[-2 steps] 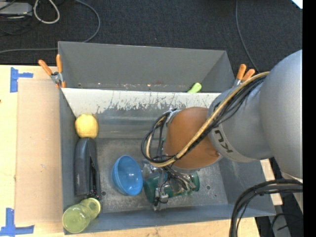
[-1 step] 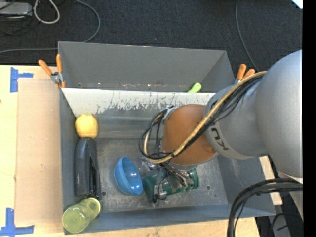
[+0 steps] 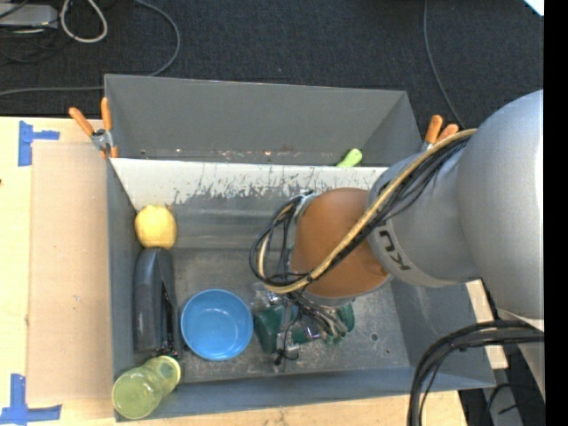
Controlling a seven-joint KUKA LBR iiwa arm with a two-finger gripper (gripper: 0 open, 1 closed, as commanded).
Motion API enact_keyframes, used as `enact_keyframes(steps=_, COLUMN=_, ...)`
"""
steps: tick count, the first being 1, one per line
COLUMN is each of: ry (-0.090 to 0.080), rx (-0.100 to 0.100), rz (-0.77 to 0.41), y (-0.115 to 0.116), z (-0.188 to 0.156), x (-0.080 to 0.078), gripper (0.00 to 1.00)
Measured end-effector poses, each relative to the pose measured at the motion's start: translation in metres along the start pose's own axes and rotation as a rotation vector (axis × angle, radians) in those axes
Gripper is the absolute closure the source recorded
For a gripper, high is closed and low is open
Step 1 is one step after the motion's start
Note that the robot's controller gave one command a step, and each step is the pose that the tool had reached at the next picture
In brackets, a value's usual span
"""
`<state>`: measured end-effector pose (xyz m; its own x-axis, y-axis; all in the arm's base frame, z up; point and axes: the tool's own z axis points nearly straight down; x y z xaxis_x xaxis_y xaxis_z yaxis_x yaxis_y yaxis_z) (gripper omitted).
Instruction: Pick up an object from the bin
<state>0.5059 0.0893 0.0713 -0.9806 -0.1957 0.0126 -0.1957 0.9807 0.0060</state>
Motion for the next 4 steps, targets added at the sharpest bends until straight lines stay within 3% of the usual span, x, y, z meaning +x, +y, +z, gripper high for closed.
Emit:
enact_keyframes(steps=1, ry=-0.001, rx=-0.001, rz=-0.009, y=0.005, z=0.002, x=-0.012, gripper=0.0)
enact_keyframes(steps=2, ry=-0.004, rx=0.0, rz=0.011, y=-0.028, z=0.001, x=0.021, gripper=0.0)
enact_keyframes(steps=3, ry=0.002, rx=0.0, rz=0.228, y=-0.094, z=0.002, x=0.034, gripper=0.0)
enact_keyframes(steps=4, ry=-0.006, rx=-0.005, rz=0.066, y=-0.059, z=0.001, x=0.027, gripper=0.0)
